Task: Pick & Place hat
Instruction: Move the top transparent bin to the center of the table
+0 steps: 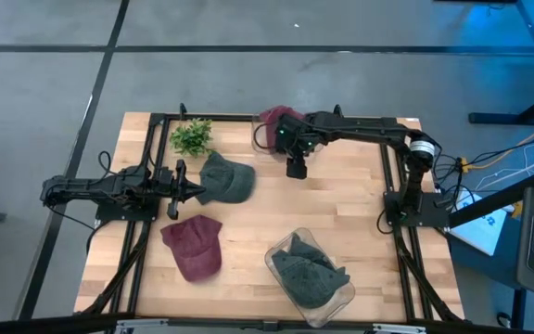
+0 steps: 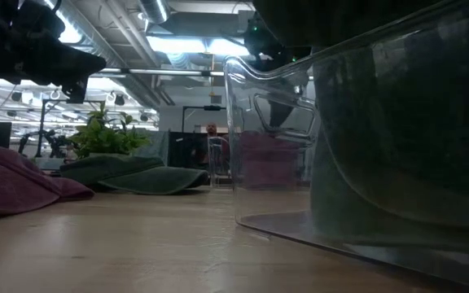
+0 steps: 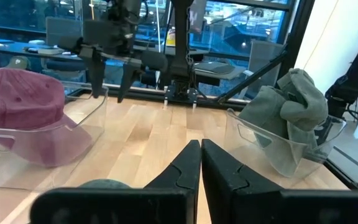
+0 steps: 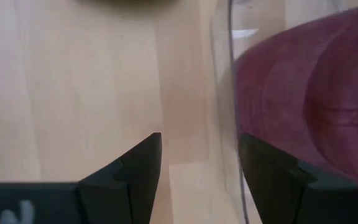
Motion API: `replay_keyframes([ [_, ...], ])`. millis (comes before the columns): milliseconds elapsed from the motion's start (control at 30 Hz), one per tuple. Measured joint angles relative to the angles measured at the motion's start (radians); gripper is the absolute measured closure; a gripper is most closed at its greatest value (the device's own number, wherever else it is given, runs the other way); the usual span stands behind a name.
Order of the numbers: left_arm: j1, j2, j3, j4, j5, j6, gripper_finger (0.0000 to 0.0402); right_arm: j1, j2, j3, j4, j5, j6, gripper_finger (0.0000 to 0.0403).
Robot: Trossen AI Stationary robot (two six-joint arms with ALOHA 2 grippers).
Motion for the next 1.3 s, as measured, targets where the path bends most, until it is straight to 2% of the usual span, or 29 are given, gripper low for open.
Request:
replay_keyframes([
  [533,0.000,0.000,0.000,0.000,0.000,0.000,0.0393,-0.050,0.088,-0.005,0.019,-0.018,0.001,0.0189],
  [867,0.000,0.000,0.000,0.000,0.000,0.000,0.0393,-0.032,0.109,-0.005,-0.026,-0.167,0.066,0.0189],
  [1100,0.000,0.000,0.000,0.000,0.000,0.000,0.0389,0.006,0.109,-0.005,-0.050,-0.329,0.119,0.0189],
  [1300,0.000,0.000,0.000,0.000,0.000,0.000,0.0391,0.052,0.109,-0.005,-0.067,-0.399,0.159,0.0189],
])
